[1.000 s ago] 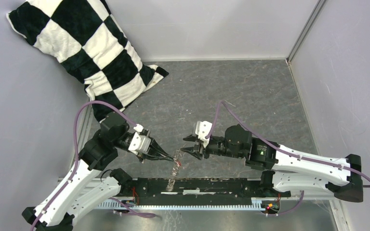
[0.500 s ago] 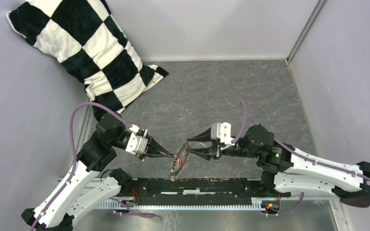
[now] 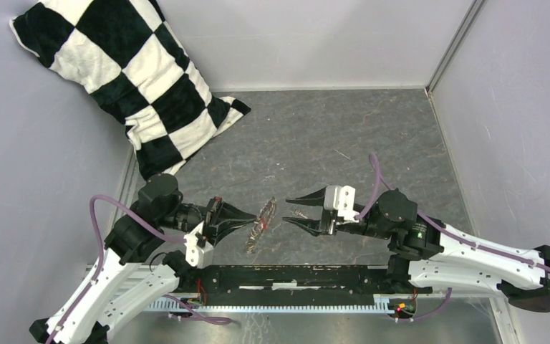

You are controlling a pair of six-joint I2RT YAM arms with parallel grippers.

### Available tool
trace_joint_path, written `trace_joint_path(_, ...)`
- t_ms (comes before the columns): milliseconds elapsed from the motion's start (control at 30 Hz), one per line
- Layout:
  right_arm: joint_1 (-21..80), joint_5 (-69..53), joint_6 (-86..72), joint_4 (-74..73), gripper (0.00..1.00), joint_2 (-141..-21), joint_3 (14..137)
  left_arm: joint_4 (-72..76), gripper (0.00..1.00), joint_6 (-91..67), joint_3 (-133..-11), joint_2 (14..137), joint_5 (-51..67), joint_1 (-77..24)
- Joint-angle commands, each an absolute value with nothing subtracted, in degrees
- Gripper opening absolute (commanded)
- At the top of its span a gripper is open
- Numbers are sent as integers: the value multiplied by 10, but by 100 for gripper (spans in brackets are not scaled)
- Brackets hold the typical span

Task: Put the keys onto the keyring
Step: Adjust the keyring.

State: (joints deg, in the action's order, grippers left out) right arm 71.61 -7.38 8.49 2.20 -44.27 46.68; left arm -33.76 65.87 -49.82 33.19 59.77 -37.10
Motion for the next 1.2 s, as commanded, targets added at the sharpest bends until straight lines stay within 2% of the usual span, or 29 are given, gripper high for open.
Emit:
trace_joint_path(0, 719, -68, 104, 53, 45, -445, 464, -327, 2, 751, -531, 324, 604, -372)
trace_joint_path(267, 720, -86, 139, 65, 45, -474, 482, -326, 2, 766, -557, 323, 619, -372)
trace_joint_path(467, 720, -115, 139, 90, 44, -492, 508, -214, 2, 471, -561, 340, 624, -372)
trace_joint_path(600, 720, -129, 130, 105, 42, -499, 523, -67, 2, 245, -521, 329, 597, -372)
trace_joint_path(700, 720, -137, 123, 119, 42, -502, 525, 21, 2, 132, -496, 326, 568, -372)
trace_joint_path(900, 720, -141, 112, 127, 41, -500, 533, 47, 2, 68, -491, 331, 553, -372)
trace_joint_path(1167, 719, -155, 88, 138, 39, -524, 548, 55, 2, 67, -485, 332, 552, -372)
